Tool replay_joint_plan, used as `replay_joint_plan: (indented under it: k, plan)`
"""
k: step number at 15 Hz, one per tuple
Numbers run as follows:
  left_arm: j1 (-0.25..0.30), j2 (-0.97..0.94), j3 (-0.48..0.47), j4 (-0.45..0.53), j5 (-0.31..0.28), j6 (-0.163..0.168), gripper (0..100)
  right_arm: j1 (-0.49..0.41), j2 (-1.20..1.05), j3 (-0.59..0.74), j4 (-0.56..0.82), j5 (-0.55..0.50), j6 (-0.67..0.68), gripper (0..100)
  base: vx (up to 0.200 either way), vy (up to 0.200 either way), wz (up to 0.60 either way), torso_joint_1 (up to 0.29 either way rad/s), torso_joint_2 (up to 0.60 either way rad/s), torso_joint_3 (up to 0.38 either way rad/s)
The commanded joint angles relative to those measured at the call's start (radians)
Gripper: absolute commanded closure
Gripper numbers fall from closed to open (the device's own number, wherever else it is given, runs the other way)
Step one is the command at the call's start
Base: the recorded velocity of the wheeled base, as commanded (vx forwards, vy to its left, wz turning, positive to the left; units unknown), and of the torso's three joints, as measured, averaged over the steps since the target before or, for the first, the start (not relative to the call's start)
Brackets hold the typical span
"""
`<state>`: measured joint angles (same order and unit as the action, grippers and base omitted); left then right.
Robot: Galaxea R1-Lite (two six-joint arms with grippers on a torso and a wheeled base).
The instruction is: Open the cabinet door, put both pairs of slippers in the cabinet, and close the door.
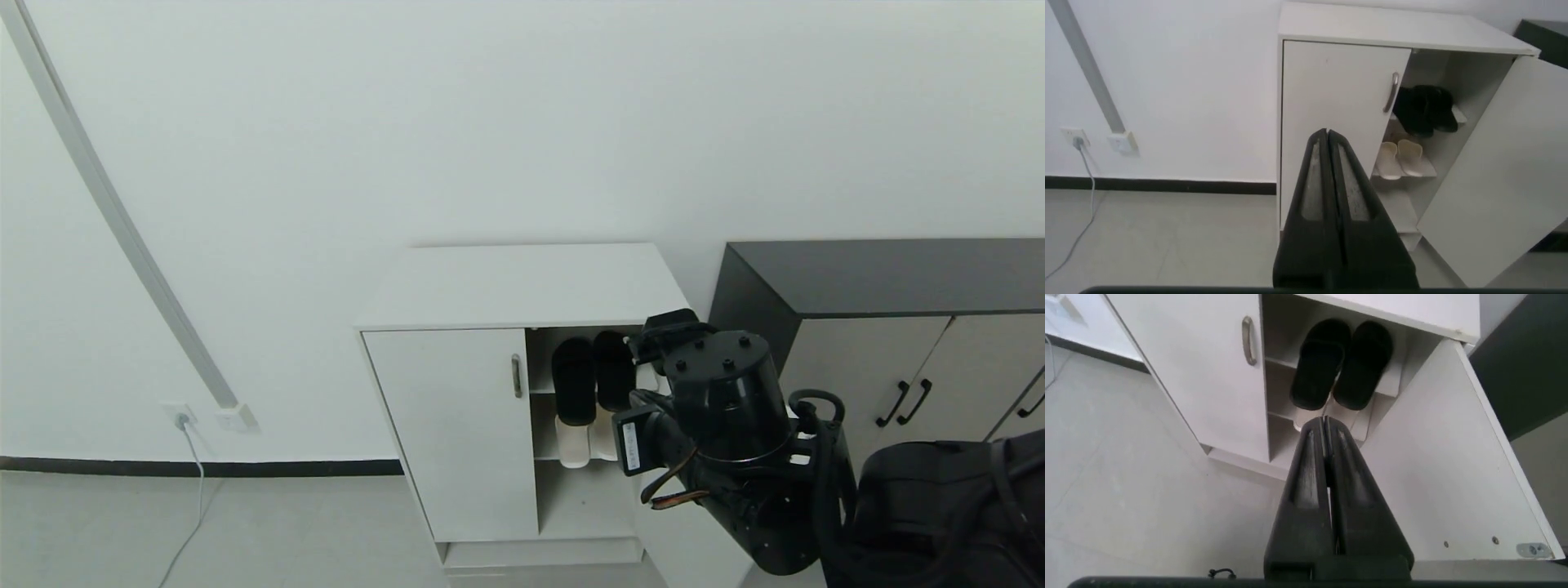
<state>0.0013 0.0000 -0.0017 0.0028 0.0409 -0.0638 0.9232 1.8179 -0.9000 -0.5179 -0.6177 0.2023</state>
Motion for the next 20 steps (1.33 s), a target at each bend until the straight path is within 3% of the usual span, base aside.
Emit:
replay_joint_plan:
  k: [1, 5, 10, 18, 20]
  plan:
    - [0.000, 0.000, 0.000, 0.000, 0.001, -0.001, 100, 0.002, -0.003, 0.000, -0.001, -0.001, 0.000, 100, 0.000, 0.000, 0.00, 0.193, -0.40, -0.222]
    - [0.000, 0.002, 0.000, 0.000, 0.001, -0.001, 100, -0.001, -0.005, 0.010, -0.037, 0.001, -0.018, 100, 0.000, 0.000, 0.00, 0.170, -0.37, -0.198]
    - [0.000, 0.000, 0.000, 0.000, -0.009, -0.001, 100, -0.007, 0.001, 0.023, -0.048, 0.007, -0.057, 100, 0.000, 0.000, 0.00, 0.007, -0.02, -0.008]
    - [0.000, 0.002, 0.000, 0.000, -0.009, -0.001, 100, -0.024, 0.008, 0.032, -0.059, 0.007, -0.058, 100, 0.000, 0.000, -0.60, 0.006, 0.00, 0.000]
    - [0.000, 0.002, 0.000, 0.000, -0.009, -0.001, 100, -0.040, 0.021, 0.032, -0.080, 0.007, -0.058, 100, 0.000, 0.000, 0.00, 0.000, 0.00, 0.000]
